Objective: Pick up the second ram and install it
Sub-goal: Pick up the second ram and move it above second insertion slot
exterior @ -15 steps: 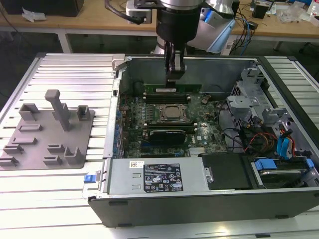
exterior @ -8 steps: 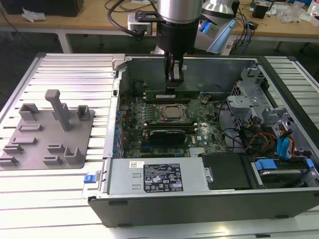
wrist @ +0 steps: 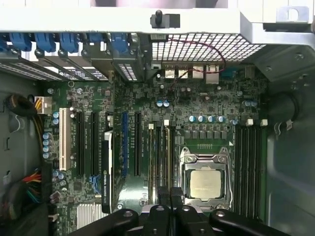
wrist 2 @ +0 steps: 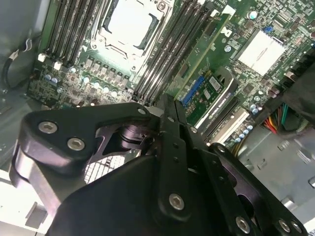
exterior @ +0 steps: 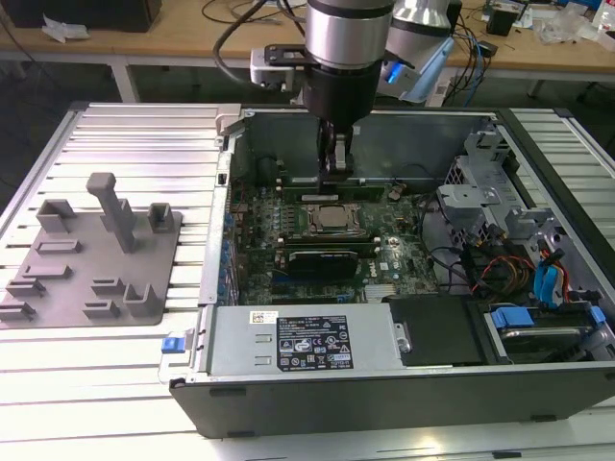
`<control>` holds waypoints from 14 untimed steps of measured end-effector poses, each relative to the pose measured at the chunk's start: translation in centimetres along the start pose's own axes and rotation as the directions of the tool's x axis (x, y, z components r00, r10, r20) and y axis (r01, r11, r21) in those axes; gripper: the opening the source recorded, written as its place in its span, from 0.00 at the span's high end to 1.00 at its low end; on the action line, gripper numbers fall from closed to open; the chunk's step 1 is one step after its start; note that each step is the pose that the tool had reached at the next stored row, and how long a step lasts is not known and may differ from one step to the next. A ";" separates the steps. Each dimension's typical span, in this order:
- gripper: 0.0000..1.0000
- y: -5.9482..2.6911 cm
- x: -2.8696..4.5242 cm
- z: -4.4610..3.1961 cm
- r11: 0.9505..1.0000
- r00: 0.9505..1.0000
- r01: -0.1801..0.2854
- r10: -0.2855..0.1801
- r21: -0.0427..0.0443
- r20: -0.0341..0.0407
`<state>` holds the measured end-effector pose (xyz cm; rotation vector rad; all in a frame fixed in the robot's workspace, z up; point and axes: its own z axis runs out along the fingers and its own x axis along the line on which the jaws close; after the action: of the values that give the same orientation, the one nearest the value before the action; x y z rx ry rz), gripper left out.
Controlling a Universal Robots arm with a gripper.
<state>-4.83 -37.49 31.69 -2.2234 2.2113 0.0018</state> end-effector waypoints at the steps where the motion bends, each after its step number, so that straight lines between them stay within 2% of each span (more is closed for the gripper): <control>1: 0.91 0.00 0.00 0.36 1.000 1.000 0.000 0.000 0.000 0.000; 9: 0.91 0.01 0.01 1.80 1.000 1.000 -0.007 0.007 0.000 0.000; 14: 0.91 0.01 0.01 2.22 1.000 1.000 -0.008 0.008 0.000 0.000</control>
<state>-4.83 -37.49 29.47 -2.2144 2.2206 0.0017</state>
